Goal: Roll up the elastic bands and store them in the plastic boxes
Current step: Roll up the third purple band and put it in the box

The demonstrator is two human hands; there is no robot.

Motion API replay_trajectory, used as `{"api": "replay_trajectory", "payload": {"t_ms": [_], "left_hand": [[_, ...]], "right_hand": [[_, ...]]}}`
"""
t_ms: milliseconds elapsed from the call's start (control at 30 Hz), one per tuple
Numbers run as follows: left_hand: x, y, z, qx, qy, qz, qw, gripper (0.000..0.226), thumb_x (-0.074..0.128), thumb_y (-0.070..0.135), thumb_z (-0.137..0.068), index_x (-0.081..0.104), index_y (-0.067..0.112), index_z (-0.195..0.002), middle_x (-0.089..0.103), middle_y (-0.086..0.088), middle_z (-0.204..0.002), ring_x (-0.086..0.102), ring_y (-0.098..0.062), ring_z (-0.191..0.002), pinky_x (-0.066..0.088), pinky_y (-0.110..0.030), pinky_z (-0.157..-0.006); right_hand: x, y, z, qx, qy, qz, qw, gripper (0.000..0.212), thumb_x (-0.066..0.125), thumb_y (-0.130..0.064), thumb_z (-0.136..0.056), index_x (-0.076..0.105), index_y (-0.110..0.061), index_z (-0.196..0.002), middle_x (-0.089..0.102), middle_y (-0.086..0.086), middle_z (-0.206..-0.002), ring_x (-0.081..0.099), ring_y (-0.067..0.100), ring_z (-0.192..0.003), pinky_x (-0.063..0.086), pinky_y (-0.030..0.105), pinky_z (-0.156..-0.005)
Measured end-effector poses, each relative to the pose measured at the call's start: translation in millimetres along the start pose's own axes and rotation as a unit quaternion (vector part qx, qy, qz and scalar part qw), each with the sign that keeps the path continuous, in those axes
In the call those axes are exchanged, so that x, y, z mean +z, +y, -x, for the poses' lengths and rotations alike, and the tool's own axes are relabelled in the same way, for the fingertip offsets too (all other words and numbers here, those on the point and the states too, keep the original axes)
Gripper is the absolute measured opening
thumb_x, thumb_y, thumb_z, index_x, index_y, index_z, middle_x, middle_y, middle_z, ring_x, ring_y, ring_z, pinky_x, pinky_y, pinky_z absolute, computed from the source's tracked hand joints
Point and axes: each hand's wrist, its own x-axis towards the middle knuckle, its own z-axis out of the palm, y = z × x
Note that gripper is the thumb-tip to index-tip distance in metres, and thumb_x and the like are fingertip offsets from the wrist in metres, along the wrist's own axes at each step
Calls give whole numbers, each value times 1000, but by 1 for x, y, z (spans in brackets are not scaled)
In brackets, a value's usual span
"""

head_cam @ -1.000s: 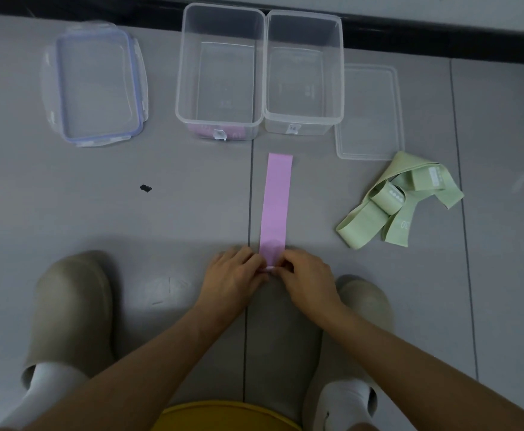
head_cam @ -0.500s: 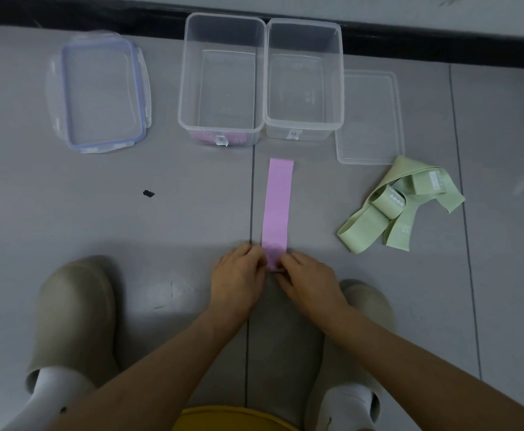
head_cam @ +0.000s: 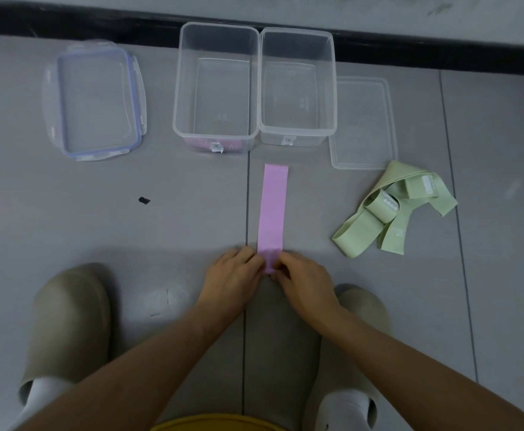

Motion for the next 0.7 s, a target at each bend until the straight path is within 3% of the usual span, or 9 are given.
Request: {"api": "replay_trajectory", "payload": {"t_ms": [233,467,600,700], "left_hand": [[-3,2,-8,-17,8,34,999,27,47,43,-87,62,21,-85,61,1,-90,58,-23,-80,50,-36,-68],[0,5,-11,-74,19,71,995,8,62,32,-84,63,25,-82,60,4,-87,58,-20,-78,49,-35,-64],[1,4,-13,-70,23,55,996,6,68,27,-84,65,22,-82,61,4,-88,58,-18,-77,50,-34,-64],[2,5,-13,-70,28,42,996,4,67,24,-85,65,22,-83,62,3,-88,58,-19,-78,50,-33,-64]], "right_hand": [[-2,4,-6,-26,10,50,998,9,57,-37,-96,60,-29,-95,63,-8,-98,59,13,-85,51,30,-71],[-4,5,-7,-58,23,85,994,13,54,-34,-97,62,-26,-100,63,-3,-97,61,18,-83,54,35,-67],[-3,4,-3,-78,26,120,989,13,59,-34,-95,63,-23,-101,66,-1,-96,62,18,-78,43,23,-61],[-4,8,-8,-96,24,145,984,13,59,-35,-95,62,-23,-100,65,-1,-95,62,19,-80,49,29,-59]]}}
